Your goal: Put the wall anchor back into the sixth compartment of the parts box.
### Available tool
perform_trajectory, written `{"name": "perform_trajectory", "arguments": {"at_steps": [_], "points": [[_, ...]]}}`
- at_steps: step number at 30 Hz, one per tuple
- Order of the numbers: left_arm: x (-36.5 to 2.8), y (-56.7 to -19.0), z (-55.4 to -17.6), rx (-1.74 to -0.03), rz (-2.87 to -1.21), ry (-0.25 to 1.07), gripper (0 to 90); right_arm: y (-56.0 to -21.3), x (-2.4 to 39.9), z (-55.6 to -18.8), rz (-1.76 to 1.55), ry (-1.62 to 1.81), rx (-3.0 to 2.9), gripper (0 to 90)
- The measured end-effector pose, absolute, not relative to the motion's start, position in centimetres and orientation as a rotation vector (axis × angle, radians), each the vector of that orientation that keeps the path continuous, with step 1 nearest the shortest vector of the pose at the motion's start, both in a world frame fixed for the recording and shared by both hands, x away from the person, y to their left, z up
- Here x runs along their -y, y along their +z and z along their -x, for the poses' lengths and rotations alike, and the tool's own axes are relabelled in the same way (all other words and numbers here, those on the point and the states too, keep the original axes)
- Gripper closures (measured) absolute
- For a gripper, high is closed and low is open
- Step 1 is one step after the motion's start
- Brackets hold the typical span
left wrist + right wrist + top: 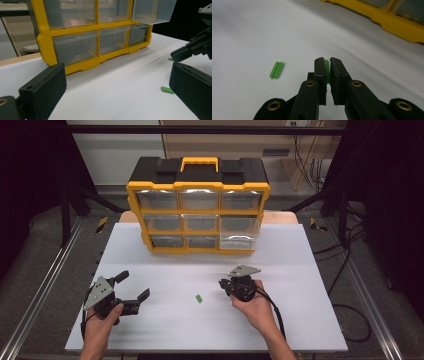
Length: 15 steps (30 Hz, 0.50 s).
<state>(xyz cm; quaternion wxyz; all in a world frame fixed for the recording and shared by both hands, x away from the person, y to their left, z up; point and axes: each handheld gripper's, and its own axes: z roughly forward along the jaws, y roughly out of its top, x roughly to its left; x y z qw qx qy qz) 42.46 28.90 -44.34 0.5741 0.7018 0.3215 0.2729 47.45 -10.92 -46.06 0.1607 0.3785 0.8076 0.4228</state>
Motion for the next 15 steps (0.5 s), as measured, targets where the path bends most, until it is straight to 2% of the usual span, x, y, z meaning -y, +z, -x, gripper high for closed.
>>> {"name": "perform_trajectory", "arguments": {"at_steps": [6,15], "points": [[-28.9,-44.4,-42.5,-0.756,-1.645,0.641,1.1,-45.1,13.8,-47.1,-1.134,1.274,-2.200,84.7],[-29.0,-44.3,-42.5,-0.757,-1.644,0.642,1.1,-41.5,18.7,-46.4,-1.193,1.368,-2.006,84.7]]}}
